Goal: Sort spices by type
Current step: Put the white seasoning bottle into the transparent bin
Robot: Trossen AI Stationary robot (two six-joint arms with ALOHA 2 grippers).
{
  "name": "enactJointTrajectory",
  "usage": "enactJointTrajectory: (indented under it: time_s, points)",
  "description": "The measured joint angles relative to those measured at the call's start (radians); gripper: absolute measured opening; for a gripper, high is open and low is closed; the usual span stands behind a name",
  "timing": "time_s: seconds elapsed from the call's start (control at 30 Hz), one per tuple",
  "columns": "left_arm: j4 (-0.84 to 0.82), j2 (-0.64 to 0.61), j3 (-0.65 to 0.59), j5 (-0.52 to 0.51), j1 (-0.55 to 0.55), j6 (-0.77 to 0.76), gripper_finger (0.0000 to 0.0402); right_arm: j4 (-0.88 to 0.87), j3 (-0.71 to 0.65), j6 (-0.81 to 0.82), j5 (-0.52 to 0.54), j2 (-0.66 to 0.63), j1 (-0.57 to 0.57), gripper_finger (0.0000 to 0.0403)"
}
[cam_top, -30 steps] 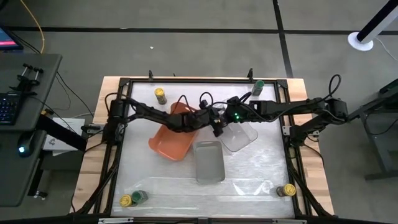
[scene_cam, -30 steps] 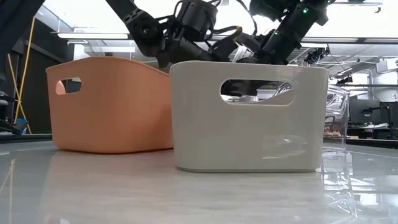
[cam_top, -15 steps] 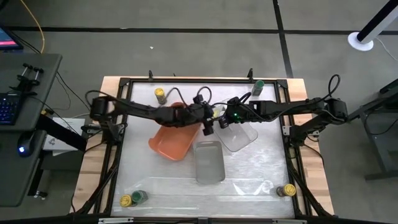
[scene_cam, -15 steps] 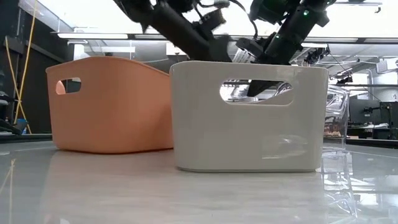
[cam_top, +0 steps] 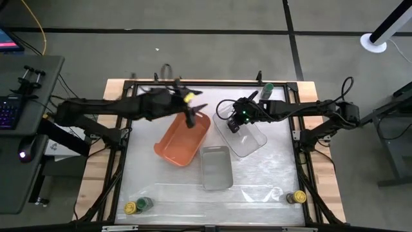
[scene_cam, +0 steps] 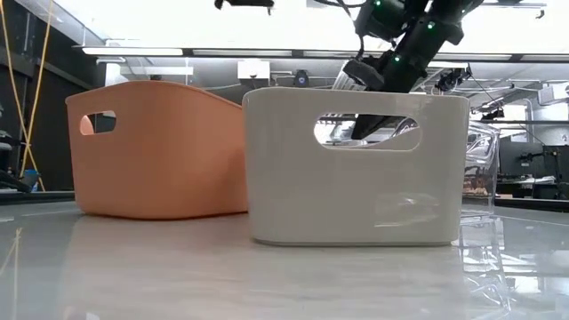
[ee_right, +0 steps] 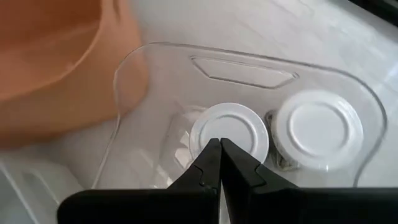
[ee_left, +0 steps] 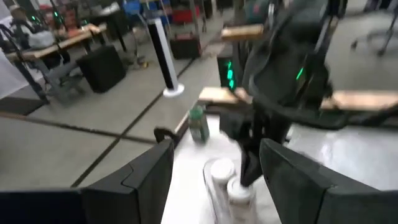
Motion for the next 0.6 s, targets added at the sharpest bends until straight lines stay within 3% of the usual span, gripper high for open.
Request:
enactJointTrajectory:
  time_s: [0.23, 0.6]
  points:
    - [-0.042, -0.127, 0.0, -0.007, -0.025, -0.074, 0.0223, 0.024, 0.0, -0.285, -0.105, 0.0, -0.043, 0.0]
    - [-0.07, -0.151, 0.0, -0.034, -0.032, -0.085, 0.0223, 0.103, 0.012, -0.382, -0.137, -0.003, -0.082, 0.0]
